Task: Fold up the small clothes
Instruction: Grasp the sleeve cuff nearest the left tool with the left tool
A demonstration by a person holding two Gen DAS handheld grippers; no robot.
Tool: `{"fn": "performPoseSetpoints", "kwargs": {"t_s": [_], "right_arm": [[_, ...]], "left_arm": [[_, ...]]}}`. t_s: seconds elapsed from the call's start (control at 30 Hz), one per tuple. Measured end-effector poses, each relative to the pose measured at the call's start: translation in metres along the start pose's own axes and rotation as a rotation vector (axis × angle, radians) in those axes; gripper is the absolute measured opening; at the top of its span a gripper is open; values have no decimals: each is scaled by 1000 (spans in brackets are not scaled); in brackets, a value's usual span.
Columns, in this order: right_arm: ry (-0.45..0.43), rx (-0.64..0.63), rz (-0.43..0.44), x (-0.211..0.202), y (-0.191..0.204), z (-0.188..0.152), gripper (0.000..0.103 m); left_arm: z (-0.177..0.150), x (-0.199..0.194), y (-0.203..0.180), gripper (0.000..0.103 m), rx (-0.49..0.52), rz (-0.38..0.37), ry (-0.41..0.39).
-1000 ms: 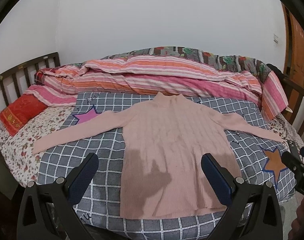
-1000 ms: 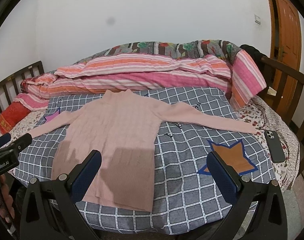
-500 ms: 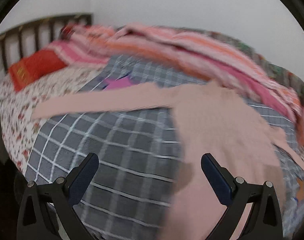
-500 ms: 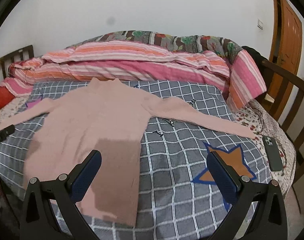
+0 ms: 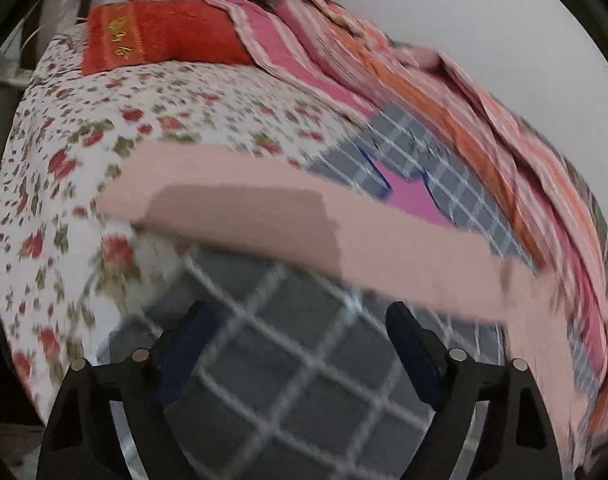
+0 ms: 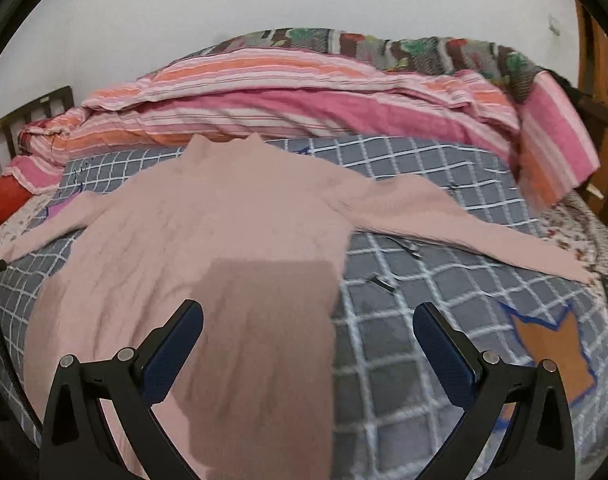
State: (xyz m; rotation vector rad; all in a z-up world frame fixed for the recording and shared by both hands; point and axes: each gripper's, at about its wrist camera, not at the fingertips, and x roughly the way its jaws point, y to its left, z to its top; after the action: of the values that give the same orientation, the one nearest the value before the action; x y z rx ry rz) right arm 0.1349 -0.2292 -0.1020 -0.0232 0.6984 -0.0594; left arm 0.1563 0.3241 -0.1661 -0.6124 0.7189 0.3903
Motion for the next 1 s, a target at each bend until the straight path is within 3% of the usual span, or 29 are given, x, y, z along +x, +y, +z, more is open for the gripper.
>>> {"fn": "performPoseSetpoints", "kwargs": {"t_s": [0.1,0.13,0.2,0.3,0.33,0.47,0.63,0.77,1.0], "right_arm": [[13,12,31,18,6,6,94],[18,16,40,23,7,8,93],[19,26,70,31,10,13,88],[10,26,99,41,13,26,86],[7,22,101,44,14,32,86],[9,7,135,54,7,49,83],[-2,77,169,63,-22,40,83],[25,172,214,71,-49,39,83],[-1,189,131,67,-82,34,83]], "left_arm": [[18,15,9,70,-44,18,-33],[23,19,11,61,-56,34,-36],[32,25,15,51,-79,71,-43],[46,27,13,29,-56,153,-59],[50,24,9,6,-33,157,-79],[67,3,-27,7,103,159,-149],[69,-21,-98,7,243,95,-218],[53,-22,-180,7,351,-14,-225],[-10,-7,-321,7,567,-146,-197]]}}
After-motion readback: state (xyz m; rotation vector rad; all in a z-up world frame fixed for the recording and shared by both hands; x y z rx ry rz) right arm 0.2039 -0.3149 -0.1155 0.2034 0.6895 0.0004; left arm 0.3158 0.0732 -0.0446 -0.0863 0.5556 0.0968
